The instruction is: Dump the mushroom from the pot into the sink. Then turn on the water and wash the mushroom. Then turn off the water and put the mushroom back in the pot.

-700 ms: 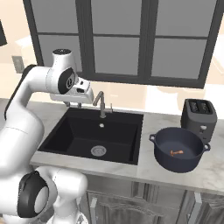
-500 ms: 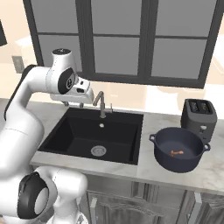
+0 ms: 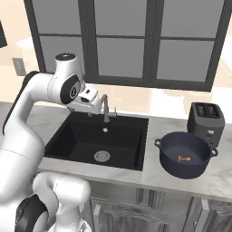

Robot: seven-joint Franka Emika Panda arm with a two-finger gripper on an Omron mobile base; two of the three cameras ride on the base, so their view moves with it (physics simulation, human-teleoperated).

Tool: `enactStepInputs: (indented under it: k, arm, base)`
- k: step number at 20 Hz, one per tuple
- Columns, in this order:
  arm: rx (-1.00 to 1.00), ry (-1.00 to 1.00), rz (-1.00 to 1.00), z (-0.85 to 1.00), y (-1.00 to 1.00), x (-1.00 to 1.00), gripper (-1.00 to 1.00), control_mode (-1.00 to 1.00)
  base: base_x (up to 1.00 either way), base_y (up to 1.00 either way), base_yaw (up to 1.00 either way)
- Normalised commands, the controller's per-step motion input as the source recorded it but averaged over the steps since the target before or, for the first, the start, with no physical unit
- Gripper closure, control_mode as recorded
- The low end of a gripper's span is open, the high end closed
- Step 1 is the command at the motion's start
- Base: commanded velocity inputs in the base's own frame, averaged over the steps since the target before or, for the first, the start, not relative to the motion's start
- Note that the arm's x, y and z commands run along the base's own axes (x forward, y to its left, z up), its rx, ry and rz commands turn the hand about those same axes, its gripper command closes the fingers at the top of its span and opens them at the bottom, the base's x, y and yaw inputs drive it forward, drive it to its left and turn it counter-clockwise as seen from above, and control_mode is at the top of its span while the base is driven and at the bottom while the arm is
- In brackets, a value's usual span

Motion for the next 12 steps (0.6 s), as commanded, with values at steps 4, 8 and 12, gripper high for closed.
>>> enactStepInputs:
  k: [4,8,12]
  arm:
    - [0.05,-0.03,-0.28,0.0,-0.28,-0.41,-1.0,-1.0]
    - [0.09,0.0,-0.33,0.0,-0.41,-0.36,-1.0,-1.0]
    - [0.12,-0.01,-0.28,0.0,-0.58,-0.51,-1.0,-1.0]
  base:
    - [0.0,0.0,0.0]
    - [0.0,0.0,0.0]
    - [0.0,0.0,0.0]
